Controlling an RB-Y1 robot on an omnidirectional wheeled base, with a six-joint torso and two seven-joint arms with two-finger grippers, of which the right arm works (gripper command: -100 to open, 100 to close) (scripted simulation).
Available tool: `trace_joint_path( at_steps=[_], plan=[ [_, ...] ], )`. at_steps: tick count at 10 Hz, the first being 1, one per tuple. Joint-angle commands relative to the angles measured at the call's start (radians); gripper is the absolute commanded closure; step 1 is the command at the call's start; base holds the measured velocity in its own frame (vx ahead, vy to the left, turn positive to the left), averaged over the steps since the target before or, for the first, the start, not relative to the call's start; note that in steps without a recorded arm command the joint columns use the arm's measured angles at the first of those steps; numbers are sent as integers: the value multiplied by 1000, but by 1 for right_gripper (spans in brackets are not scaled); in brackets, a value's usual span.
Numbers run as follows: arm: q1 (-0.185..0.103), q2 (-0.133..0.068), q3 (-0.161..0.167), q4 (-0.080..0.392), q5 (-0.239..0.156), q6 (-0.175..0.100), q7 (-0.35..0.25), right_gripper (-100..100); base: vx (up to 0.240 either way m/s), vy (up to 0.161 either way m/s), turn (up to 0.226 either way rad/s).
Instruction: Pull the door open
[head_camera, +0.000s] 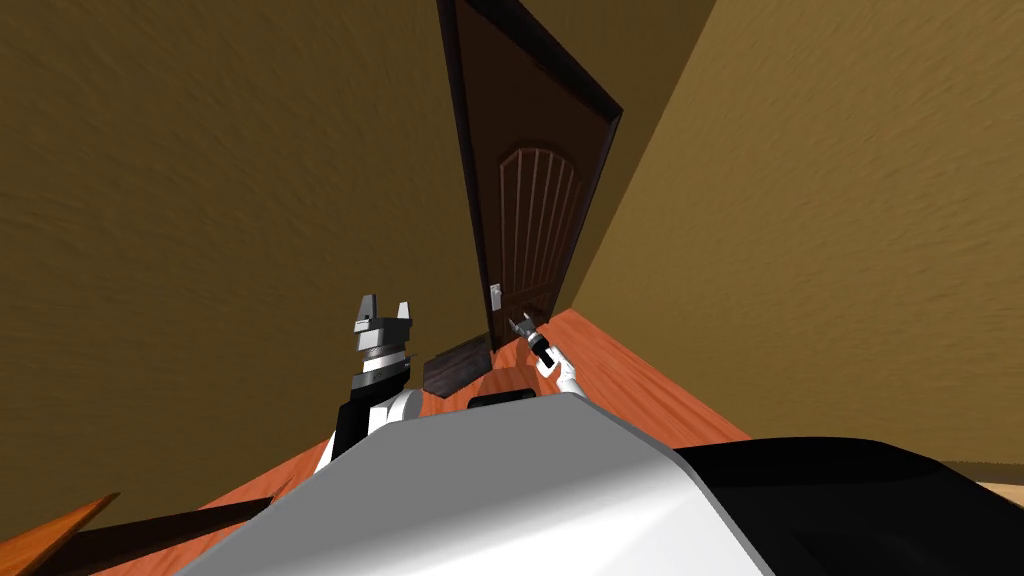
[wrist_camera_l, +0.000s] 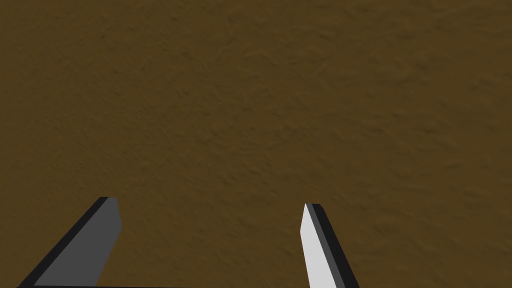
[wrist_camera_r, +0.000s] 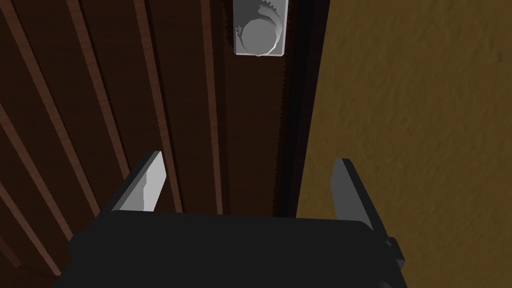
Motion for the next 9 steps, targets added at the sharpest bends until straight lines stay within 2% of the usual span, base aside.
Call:
trace_joint_path(
  at_steps=[1,9],
  plan=[
    [-3,-1,-4,4,0,0,2,-100,-166,-97,29],
    [-31,-1,-38,40,1,0,20,-100,-189,-82,55]
  ],
)
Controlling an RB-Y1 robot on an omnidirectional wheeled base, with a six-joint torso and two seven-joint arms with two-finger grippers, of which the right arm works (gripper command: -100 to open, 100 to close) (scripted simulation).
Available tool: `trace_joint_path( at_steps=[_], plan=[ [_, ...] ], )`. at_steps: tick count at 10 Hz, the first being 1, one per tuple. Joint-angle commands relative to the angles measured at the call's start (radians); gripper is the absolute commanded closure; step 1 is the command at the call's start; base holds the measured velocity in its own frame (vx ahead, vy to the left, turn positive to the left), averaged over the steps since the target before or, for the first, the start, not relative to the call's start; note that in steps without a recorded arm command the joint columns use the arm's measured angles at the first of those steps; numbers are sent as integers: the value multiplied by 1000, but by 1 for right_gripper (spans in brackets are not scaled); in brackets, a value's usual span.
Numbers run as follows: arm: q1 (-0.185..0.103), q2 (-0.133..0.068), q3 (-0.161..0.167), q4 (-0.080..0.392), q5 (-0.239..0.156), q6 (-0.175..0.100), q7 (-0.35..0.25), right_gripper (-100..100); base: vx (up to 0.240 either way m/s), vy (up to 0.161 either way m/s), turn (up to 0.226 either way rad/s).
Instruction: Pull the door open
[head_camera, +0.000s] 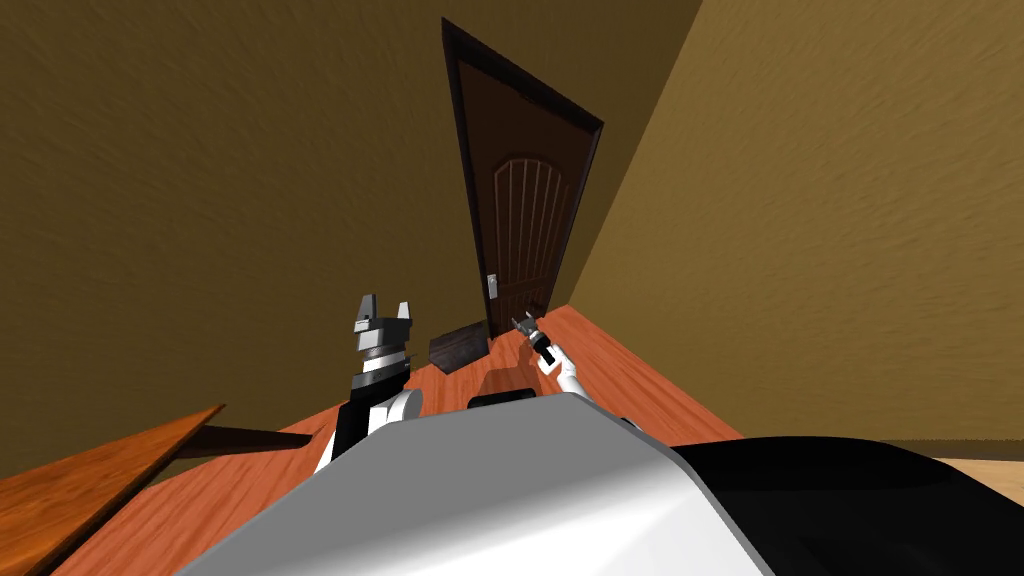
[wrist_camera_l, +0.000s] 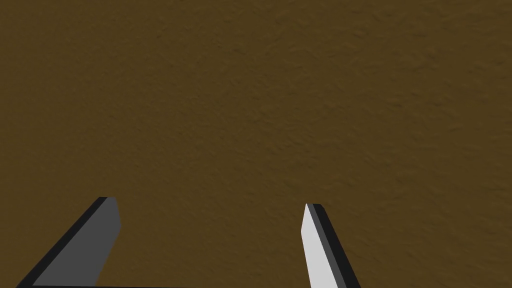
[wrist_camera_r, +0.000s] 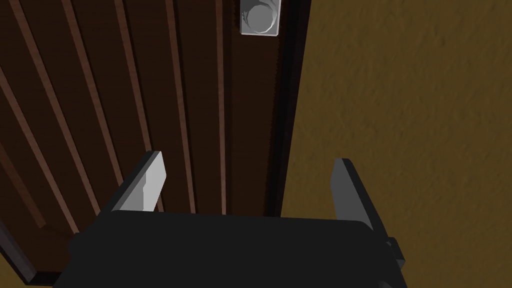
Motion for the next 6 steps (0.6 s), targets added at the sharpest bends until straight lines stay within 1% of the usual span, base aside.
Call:
trace_joint_path(
  at_steps=[1,6],
  plan=[
    [-9,0,-9,10,1,1,5,-100,-175,-77,61],
    [-42,2,-50,52,3,0,27,-100,-165,-61,83]
  ],
)
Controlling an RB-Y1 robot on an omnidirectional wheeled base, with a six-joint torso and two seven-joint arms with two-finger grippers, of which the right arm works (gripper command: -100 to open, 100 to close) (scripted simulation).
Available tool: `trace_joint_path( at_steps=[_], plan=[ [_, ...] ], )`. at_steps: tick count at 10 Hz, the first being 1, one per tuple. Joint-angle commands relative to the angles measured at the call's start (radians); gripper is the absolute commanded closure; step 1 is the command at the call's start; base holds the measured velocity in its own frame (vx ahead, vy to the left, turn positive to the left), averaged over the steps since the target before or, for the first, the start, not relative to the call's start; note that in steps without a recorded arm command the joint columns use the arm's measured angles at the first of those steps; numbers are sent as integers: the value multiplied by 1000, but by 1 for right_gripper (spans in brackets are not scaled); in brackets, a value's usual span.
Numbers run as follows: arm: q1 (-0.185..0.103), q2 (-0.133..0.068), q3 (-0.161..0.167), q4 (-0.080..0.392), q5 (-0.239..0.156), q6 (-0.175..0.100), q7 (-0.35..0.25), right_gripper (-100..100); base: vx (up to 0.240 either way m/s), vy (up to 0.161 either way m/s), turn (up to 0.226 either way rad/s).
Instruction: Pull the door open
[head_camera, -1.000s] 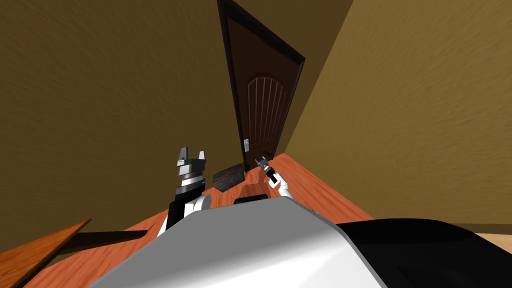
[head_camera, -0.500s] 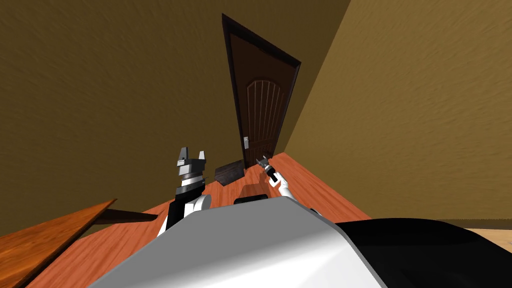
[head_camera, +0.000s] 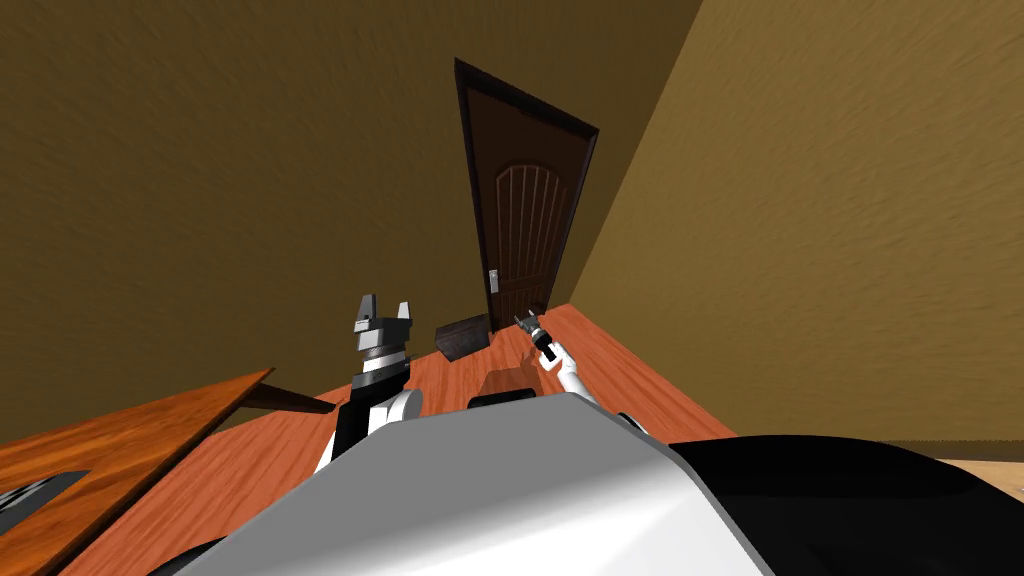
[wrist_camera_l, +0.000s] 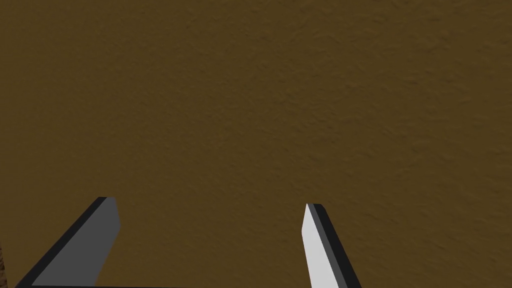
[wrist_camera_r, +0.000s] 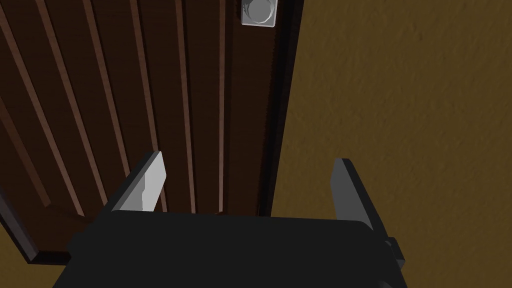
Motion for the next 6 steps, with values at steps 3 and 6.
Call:
trace_joint_path(
  at_steps=[3,6],
  plan=[
    [-39,7,-47,51,2,-3,27,-100,-162,-34,126],
    [-84,20,-103,107,6,-5,59,-100,-93,-11,145]
  ],
)
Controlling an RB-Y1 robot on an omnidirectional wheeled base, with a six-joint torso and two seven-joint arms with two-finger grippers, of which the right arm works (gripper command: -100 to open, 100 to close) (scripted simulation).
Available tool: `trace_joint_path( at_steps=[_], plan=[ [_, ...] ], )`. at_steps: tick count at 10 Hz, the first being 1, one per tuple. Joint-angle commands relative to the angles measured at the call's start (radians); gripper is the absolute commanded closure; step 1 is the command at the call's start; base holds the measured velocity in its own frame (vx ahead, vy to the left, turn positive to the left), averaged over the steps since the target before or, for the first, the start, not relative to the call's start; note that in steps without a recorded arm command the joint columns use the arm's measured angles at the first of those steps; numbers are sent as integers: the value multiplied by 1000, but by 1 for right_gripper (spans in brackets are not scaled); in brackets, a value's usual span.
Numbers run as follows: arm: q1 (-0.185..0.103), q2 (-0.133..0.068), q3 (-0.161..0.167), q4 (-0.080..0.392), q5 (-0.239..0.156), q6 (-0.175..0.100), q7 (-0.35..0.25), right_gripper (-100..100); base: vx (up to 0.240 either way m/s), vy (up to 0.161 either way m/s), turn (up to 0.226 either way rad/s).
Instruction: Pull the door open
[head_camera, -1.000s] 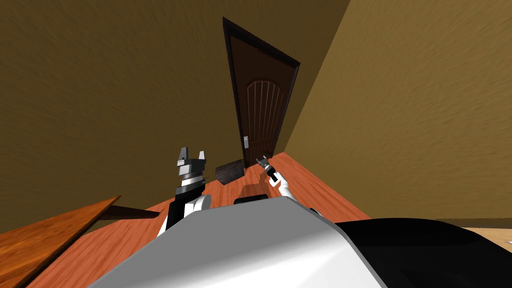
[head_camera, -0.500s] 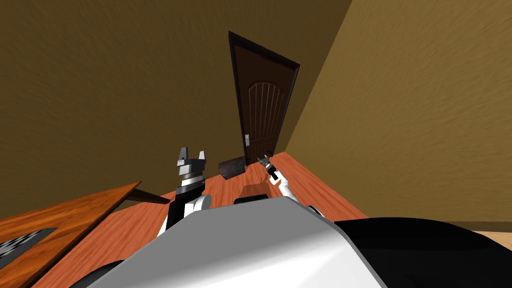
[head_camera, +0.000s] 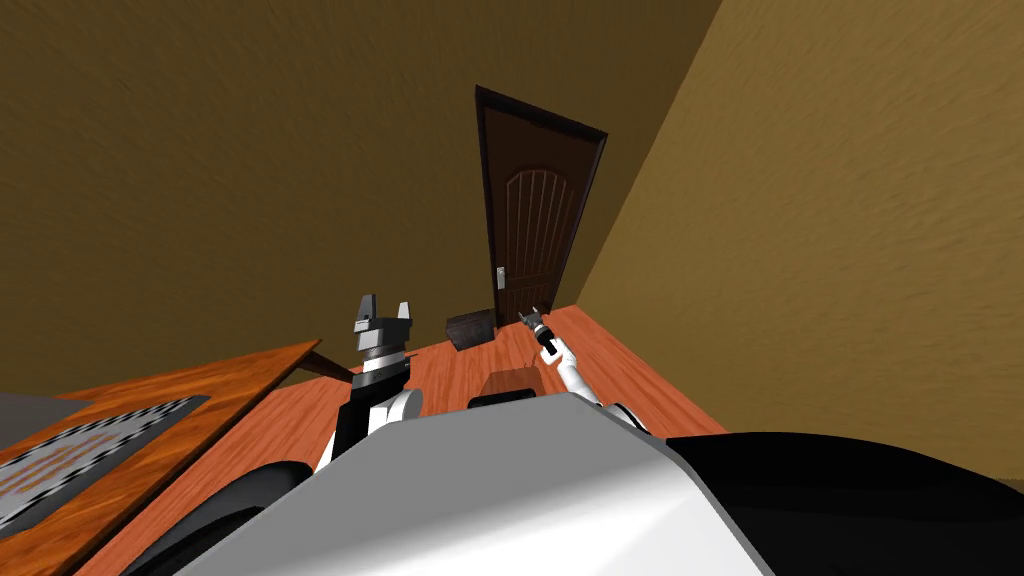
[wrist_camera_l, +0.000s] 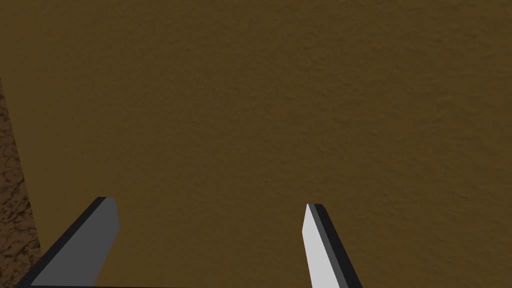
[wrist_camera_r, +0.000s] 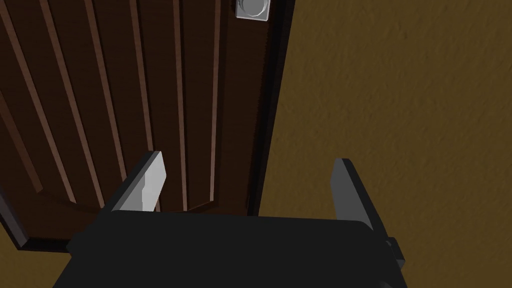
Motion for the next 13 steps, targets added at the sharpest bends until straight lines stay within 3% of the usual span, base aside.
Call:
trace_joint_path(
  at_steps=[1,6,13],
  plan=[
    [-25,12,-28,30,2,0,18,-100,1,20,118],
    [-88,52,-105,105,8,-4,63,-100,132,29,94],
    [-131,106,-158,156,12,-7,94,-100,188,24,24]
  ],
)
